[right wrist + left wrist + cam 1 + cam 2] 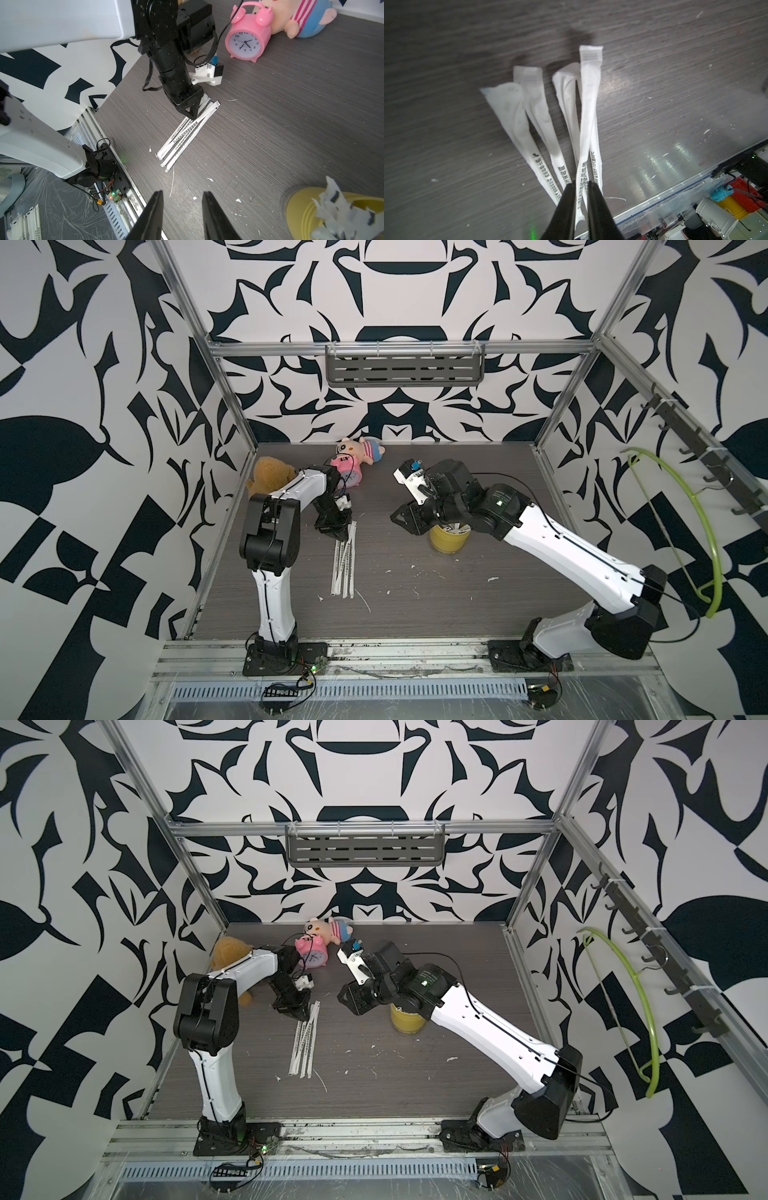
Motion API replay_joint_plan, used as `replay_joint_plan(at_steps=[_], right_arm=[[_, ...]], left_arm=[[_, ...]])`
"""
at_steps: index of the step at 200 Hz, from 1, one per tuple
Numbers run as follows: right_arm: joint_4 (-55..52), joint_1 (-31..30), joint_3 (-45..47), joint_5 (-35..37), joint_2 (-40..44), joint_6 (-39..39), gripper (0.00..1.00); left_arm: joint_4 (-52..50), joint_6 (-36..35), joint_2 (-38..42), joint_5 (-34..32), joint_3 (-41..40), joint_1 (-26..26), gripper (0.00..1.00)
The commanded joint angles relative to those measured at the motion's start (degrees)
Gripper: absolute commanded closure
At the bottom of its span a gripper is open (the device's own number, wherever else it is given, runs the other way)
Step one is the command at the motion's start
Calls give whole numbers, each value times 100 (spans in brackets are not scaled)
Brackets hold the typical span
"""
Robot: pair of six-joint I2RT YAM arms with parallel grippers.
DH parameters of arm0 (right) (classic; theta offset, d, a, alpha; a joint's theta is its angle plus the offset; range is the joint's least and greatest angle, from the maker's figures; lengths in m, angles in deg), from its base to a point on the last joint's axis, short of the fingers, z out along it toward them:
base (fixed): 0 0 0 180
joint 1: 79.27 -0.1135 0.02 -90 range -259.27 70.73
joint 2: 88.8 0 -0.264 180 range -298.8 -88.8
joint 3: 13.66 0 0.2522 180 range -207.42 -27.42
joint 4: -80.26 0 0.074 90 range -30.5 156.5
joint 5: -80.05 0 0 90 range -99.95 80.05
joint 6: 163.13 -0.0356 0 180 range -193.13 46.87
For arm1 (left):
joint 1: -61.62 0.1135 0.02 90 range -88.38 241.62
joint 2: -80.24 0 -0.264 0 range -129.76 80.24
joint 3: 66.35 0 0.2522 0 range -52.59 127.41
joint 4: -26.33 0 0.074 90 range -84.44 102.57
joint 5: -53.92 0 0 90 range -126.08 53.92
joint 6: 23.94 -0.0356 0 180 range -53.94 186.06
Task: Take the straws out of the storage container
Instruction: Place the straw at the center of the board.
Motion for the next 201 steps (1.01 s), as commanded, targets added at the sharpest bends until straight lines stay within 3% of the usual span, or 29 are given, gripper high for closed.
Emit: replay_joint_plan(at_steps=[1, 60, 87, 97, 126, 144, 172, 201], right_arm=[[-47, -22, -236, 176, 226, 67, 64], [-326, -18, -345, 650, 383, 247, 63], [-879, 7, -627, 1632, 416, 677, 56], [-1013, 160, -696, 1691, 455, 909, 55], [-1146, 983, -559, 1499, 555, 1722, 55], [-983, 1522, -145, 759, 686, 2552, 55], [-305, 2000, 593, 235, 972, 3398, 54], [-311, 2481, 701, -646, 674, 4109, 52]], left_arm=[[-55, -34, 258, 108, -70, 42, 83], [243, 213, 509, 60, -358, 43, 83], [888, 456, 1269, 53, -624, -23, 83], [1184, 513, 1672, 37, -665, -88, 82], [2236, 390, 2845, 268, -838, -514, 78], [2992, 157, 3528, 348, -1129, -899, 71], [4015, -399, 4494, 565, -1729, -1397, 63], [4459, -816, 4877, 1004, -2201, -1614, 58]])
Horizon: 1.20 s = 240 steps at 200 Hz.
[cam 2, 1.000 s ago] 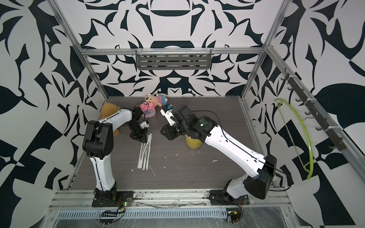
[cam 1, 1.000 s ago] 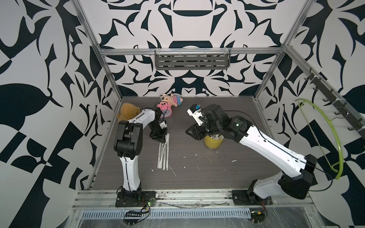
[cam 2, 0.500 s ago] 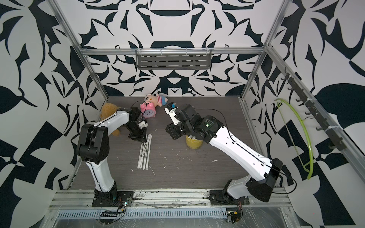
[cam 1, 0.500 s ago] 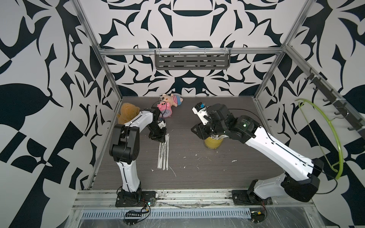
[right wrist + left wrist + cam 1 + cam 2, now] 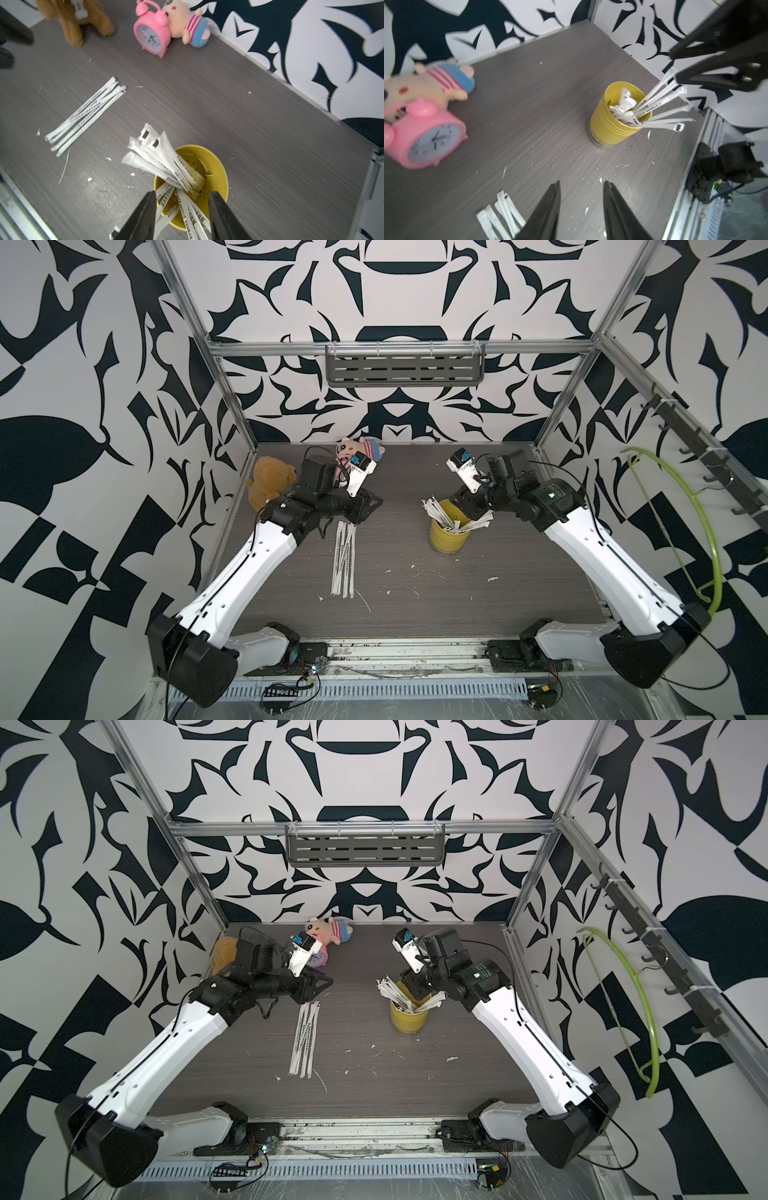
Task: Take the straws out of the storage container
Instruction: Place the straw at the center of the board, then pick up the straw from the container.
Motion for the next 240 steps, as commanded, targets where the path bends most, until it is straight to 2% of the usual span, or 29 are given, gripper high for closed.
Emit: replay_joint_plan(at_steps=[1, 59, 95, 133, 196, 240], right_arm=[[313, 263, 5, -912, -178, 1017, 52], [55, 282, -230, -1333, -873, 1646, 53], [38, 286, -412, -1106, -1167, 1546, 57], [98, 295, -590, -1009, -1353, 1292, 62], [85, 303, -450, -946, -1351, 1306, 63], [146, 312, -636, -787, -1596, 1200, 72]], left_arm=[[659, -555, 134, 494, -352, -83, 58], [692, -870, -73, 1318, -613, -290, 58], [860, -996, -307, 1233, -625, -552, 58], [857, -1041, -639, 1236, -466, -605, 58], [686, -1259, -757, 1190, -345, -611, 57], [823, -1065, -753, 1165, -436, -609, 58]])
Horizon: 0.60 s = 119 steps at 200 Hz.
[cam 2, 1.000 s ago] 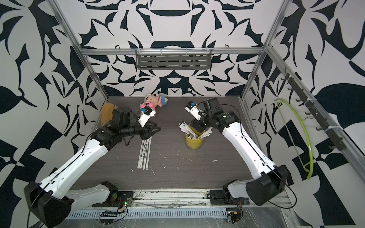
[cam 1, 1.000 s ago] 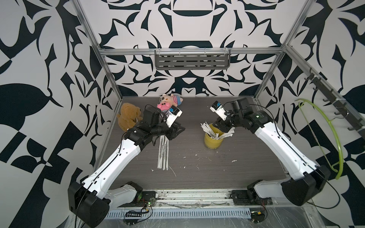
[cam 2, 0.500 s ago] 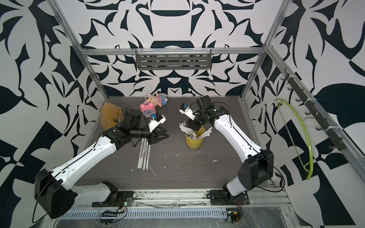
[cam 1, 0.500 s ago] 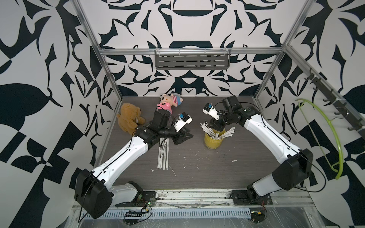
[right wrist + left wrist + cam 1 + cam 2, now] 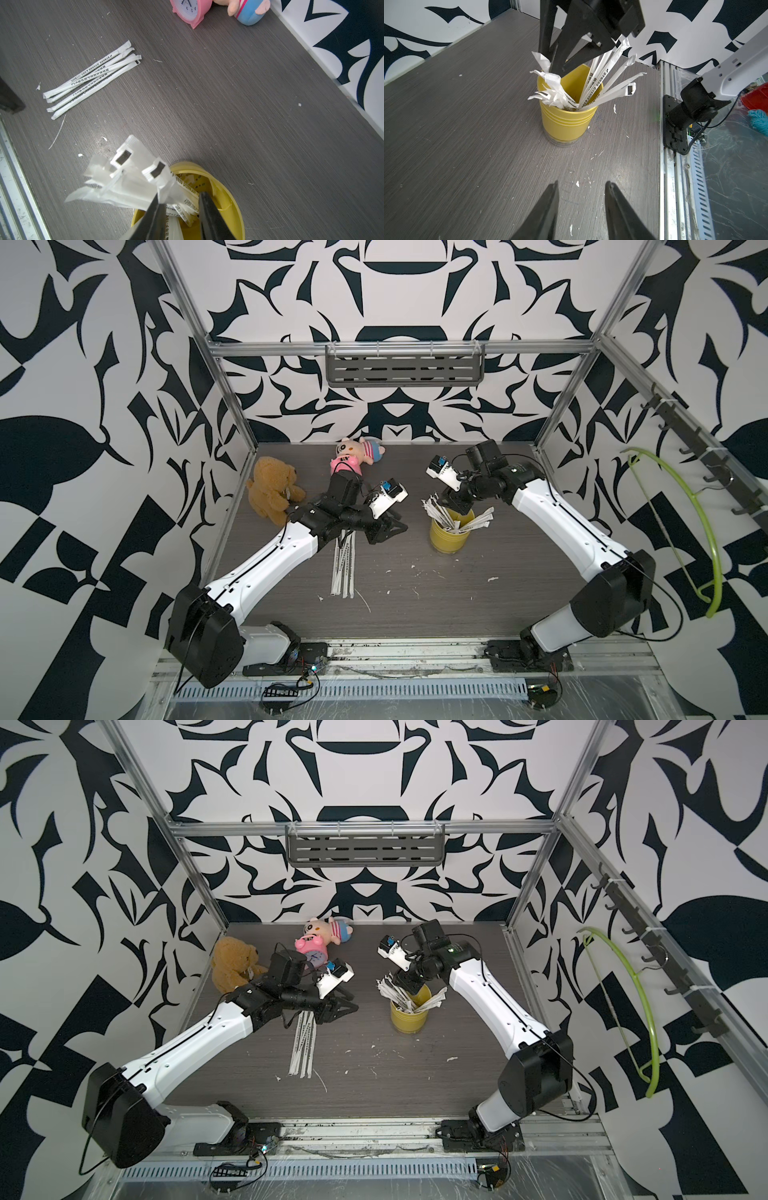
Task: Take the straws out of the storage container
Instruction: Pick up the straw from the container.
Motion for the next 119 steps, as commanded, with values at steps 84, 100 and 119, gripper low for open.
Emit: replay_joint_plan(at_steps=[84, 100, 119], right_arm=[[27, 41, -270, 260, -207, -207, 90], [19, 41, -272, 344, -116, -221, 93], [32, 41, -280, 505, -19, -220, 95]], left_arm=[[272, 257, 97, 67, 41, -18, 57], [275, 257, 97, 66, 42, -23, 57], [286, 273, 98, 67, 61, -20, 57]])
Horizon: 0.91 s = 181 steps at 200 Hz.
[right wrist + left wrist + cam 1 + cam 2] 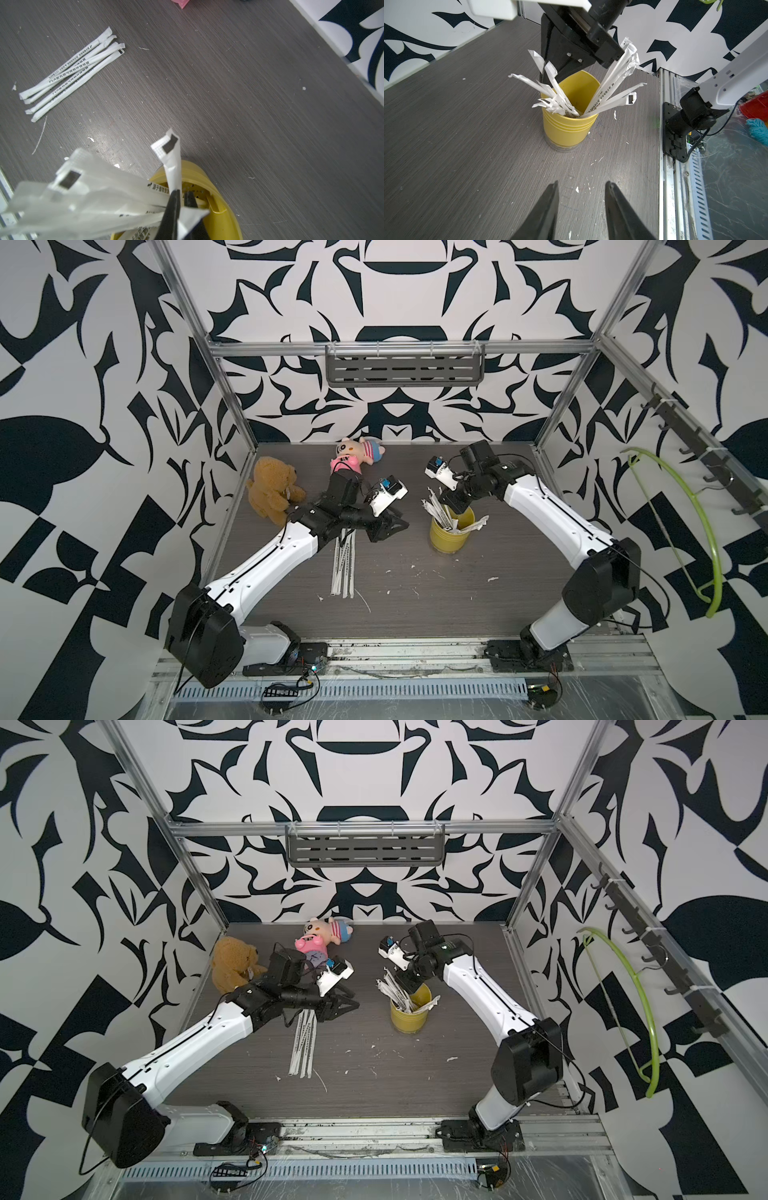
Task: Take the straws out of the storage container
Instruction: Pick up the straw from the container.
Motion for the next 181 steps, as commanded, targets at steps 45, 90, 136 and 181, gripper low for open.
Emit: replay_joint_plan(at_steps=[45, 90, 136, 181], right_arm=[[1, 24, -211, 485, 585, -100, 96], [167, 24, -217, 583, 1055, -307, 98], [357, 24, -390, 844, 1528, -607, 100], [327, 7, -808, 813, 1853, -1223, 100]], left_arm=[[84, 72, 141, 93, 106, -51, 58], [175, 71, 203, 76, 146, -121, 58], [366, 241, 448, -26, 135, -187, 58], [342, 617, 509, -317, 208, -196, 58]])
